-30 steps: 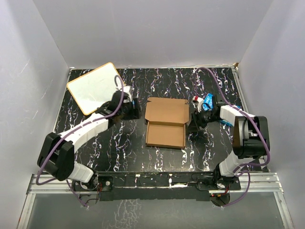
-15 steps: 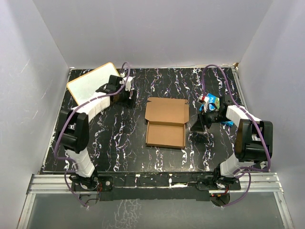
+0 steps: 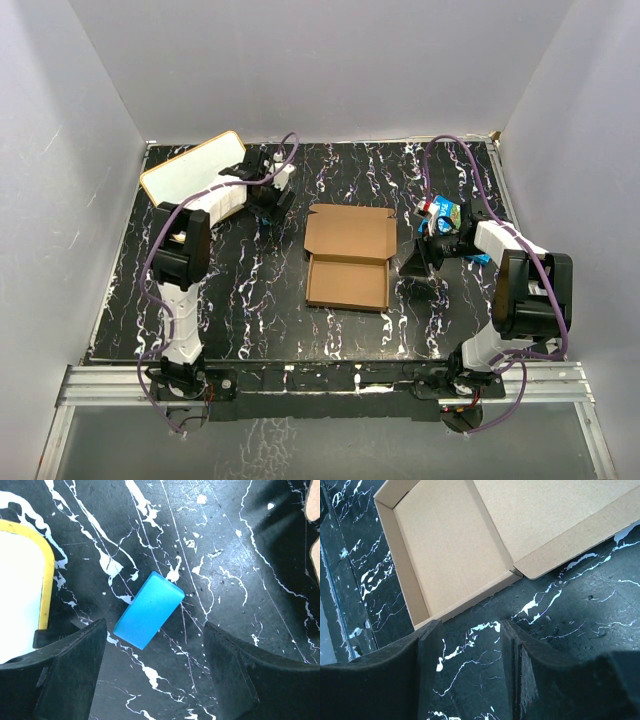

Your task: Fold the paper box

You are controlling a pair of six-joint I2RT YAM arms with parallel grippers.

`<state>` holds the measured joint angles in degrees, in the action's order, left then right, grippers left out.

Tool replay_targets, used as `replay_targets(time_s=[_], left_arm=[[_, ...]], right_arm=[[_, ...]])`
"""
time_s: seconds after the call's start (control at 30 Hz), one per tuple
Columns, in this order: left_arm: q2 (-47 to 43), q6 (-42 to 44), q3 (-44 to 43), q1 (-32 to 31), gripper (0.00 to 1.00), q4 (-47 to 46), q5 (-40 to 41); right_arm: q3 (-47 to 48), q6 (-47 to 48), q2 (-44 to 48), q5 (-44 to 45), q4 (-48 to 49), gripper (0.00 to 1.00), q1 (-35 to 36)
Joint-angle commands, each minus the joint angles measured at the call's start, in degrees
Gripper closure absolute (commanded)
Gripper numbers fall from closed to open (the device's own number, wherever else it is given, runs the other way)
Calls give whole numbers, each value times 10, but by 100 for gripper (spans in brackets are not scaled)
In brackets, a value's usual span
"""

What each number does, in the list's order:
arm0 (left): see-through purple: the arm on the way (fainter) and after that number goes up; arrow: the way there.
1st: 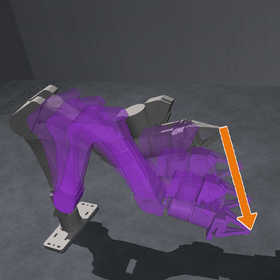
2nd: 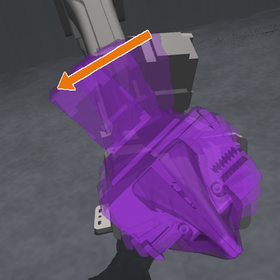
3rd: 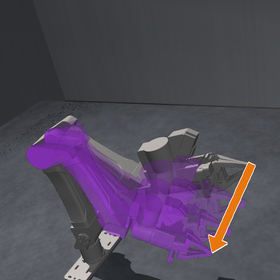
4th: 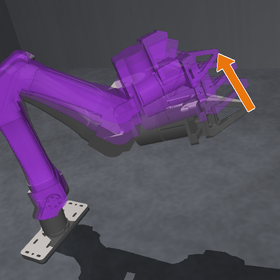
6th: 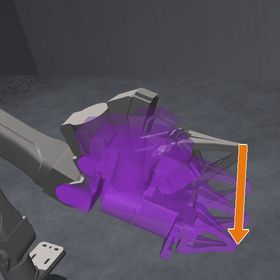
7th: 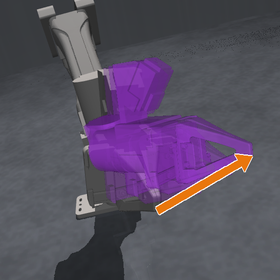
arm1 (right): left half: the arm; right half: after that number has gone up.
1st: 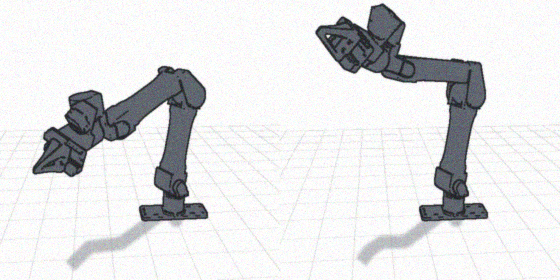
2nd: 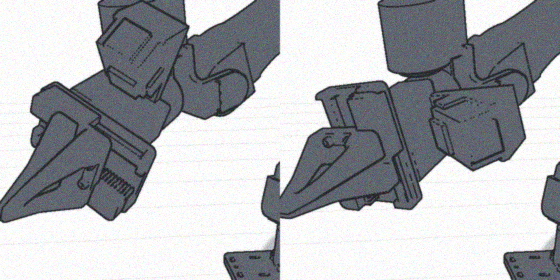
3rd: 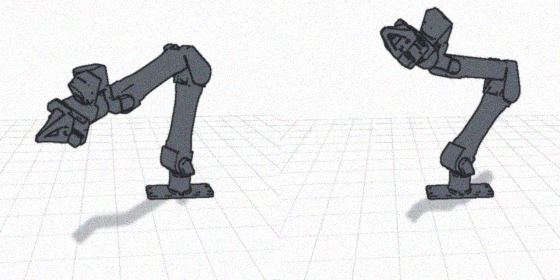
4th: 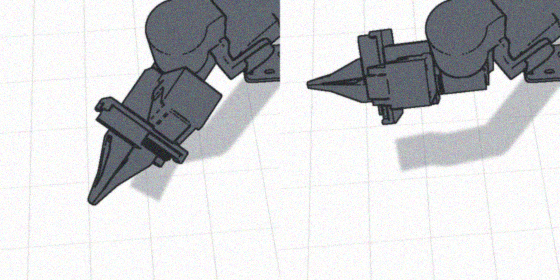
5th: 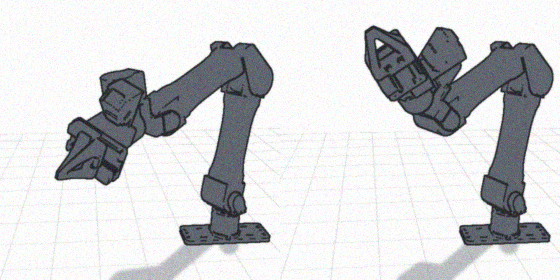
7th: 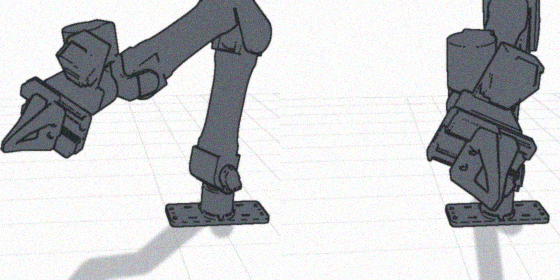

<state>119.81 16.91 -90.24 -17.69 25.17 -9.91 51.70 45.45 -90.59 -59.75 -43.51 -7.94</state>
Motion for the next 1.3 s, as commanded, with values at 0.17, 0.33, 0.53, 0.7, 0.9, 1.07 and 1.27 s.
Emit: replay_targets(time_s=[0.17,0.33,0.53,0.7,0.9,1.07,1.27], left_arm=[[30,22,-41,5,35,35,-19],[21,5,-32,5,50,37,-31],[-11,-43,16,5,94,31,-12],[-106,-117,107,5,100,-10,-27],[-314,-242,282,2,100,-123,-135],[-499,-375,451,-12,100,-277,-227],[-628,-486,584,-59,100,-409,-229]], right_arm=[[24,26,-1,-35,9,46,-3],[26,28,-2,-37,6,46,-3],[28,31,-4,-42,2,47,-3],[29,34,-5,-49,-3,46,-3],[29,37,-8,-61,-7,47,-3],[30,40,-11,-65,-9,47,-3],[29,43,-9,-67,-11,48,-3]])
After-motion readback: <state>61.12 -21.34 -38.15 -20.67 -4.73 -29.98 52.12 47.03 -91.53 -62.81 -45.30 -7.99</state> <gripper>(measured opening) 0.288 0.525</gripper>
